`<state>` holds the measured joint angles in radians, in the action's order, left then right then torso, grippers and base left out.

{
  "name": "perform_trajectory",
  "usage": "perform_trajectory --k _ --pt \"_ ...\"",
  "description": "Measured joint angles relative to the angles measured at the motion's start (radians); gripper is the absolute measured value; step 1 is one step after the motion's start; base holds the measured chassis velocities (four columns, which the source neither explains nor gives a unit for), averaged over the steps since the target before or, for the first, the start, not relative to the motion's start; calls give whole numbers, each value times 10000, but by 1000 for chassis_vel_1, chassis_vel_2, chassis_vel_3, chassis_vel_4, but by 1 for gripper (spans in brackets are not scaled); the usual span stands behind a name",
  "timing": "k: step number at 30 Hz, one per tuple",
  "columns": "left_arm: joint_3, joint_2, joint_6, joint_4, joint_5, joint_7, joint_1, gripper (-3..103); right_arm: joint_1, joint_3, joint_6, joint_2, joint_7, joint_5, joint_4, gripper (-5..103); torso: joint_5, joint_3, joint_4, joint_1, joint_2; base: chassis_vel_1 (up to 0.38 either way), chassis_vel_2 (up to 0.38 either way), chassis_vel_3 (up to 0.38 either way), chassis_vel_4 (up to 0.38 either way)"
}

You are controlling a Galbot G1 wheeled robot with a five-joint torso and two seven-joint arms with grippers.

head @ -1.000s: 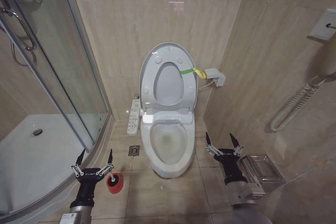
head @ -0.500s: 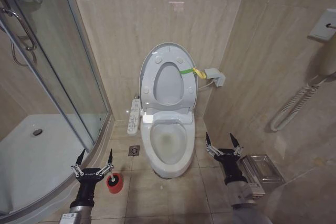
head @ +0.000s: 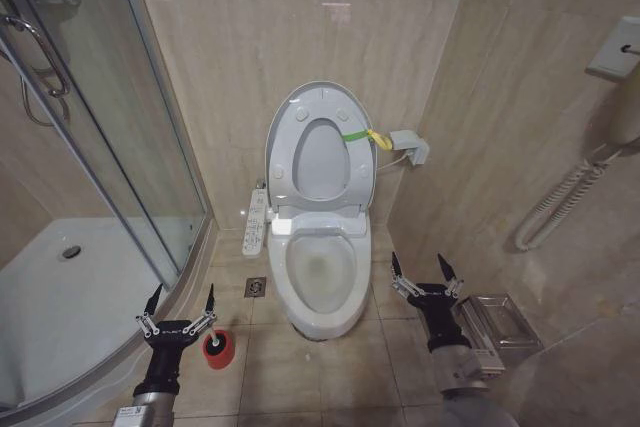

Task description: Open the toilet lid, clean the toilet bowl with a toilet brush, close the toilet lid, and flush.

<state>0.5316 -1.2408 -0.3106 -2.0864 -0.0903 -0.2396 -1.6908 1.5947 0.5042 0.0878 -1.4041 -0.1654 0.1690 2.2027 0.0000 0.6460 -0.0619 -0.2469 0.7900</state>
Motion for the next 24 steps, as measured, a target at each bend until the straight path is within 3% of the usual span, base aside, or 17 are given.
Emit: perform_trajectory --k 19,22,24 --pt "0 -1 0 0 0 0 0 100 37 2 10 -3 1 -36 -11 100 0 0 2 0 0 0 0 0 0" --pt "-1 -1 0 0 -1 0 0 100 397 62 104 -52 6 -415 -234 100 -1 0 8 0 0 0 0 0 0" --pt "1 -1 0 0 0 -1 -1 100 1176 149 240 -162 20 -1081 -695 100 2 0 -7 0 0 0 0 0 0"
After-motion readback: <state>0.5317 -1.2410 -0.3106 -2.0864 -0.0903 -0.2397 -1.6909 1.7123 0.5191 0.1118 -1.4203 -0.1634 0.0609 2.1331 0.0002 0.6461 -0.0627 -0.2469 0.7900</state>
